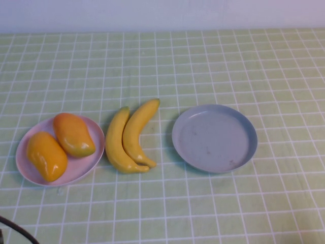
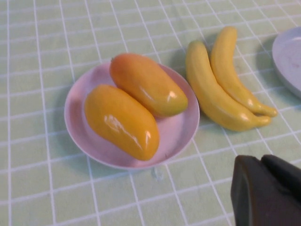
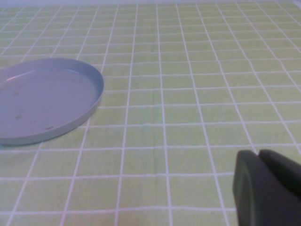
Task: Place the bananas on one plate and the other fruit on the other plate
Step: Put another type of fruit in the right plate
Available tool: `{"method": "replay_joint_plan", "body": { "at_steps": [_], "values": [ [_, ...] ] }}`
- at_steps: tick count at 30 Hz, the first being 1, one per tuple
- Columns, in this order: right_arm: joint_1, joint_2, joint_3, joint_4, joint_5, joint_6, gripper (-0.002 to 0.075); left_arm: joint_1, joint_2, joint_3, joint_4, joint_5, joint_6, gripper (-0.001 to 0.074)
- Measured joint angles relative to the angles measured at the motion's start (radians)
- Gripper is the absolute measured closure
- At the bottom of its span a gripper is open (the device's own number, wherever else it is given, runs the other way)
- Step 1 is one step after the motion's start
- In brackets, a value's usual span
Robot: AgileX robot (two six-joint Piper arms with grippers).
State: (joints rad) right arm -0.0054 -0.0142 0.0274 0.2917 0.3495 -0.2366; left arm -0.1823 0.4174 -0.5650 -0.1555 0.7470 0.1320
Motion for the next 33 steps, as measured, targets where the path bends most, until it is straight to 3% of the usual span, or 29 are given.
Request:
{"method": "replay_joint_plan", "body": {
  "at_steps": [4, 9, 15, 22, 28, 33],
  "values": [
    [0.000, 0.000, 0.000, 0.000, 0.000, 0.000, 0.0743, 0.003, -0.068, 0.106, 0.000, -0.190, 0.050, 0.0738],
    [0.000, 0.000, 0.000, 0.000, 0.000, 0.000, 0.0743, 0.046, -0.300, 0.249, 0.017, -0.332, 0.069, 0.0738],
    [0.000, 0.000, 0.000, 0.002, 0.000, 0.000, 0.0743, 0.122, -0.427, 0.398, 0.137, -0.379, -0.085, 0.0738],
    [0.000, 0.000, 0.000, 0.002, 0.000, 0.000, 0.0743, 0.133, -0.429, 0.552, 0.204, -0.452, -0.186, 0.0738],
    [0.000, 0.000, 0.000, 0.002, 0.000, 0.000, 0.0743, 0.133, -0.429, 0.591, 0.202, -0.442, -0.170, 0.0738],
    [0.000, 0.000, 0.000, 0.002, 0.000, 0.000, 0.0743, 0.133, -0.429, 0.591, 0.142, -0.394, -0.047, 0.0738]
  ]
}}
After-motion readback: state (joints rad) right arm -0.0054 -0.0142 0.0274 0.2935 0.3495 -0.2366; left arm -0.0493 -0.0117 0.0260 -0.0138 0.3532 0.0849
